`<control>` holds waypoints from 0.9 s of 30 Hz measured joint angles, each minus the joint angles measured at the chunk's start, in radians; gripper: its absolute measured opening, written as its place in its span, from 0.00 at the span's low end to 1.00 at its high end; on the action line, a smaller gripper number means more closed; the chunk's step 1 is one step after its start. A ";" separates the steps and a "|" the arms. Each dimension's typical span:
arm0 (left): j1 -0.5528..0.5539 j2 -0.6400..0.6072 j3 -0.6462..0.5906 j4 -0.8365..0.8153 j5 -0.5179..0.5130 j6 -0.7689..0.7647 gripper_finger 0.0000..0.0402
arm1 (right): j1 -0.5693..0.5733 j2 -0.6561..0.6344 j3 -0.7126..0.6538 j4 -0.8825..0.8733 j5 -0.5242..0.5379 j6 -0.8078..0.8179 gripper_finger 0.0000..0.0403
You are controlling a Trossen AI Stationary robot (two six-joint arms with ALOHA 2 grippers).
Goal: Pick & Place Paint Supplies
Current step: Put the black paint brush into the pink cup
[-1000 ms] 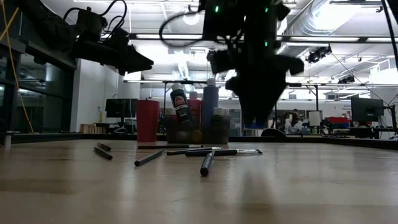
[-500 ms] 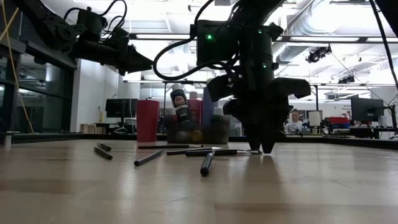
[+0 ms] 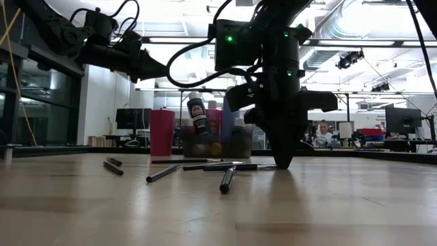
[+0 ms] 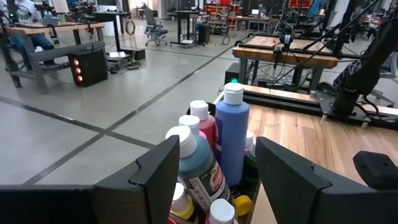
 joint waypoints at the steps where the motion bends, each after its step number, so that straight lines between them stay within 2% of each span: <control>1: 0.000 0.000 0.000 0.000 0.000 0.000 0.52 | 0.002 0.000 0.000 0.000 0.000 0.011 0.06; 3: 0.000 0.000 0.000 0.000 0.000 0.000 0.52 | 0.005 0.000 0.000 0.002 -0.001 0.031 0.02; 9: 0.000 0.000 0.000 0.003 0.005 0.000 0.52 | 0.004 -0.022 -0.002 -0.003 -0.011 0.126 0.01; 19: -0.001 0.000 0.060 0.026 0.156 0.015 0.52 | 0.005 -0.167 -0.004 -0.071 -0.159 0.288 0.01; 22: -0.002 0.000 0.093 0.026 0.220 0.038 0.52 | -0.011 -0.213 -0.004 -0.084 -0.264 0.392 0.01; 27: -0.010 0.000 0.143 0.026 0.300 0.109 0.52 | -0.061 -0.261 -0.003 -0.088 -0.519 0.627 0.01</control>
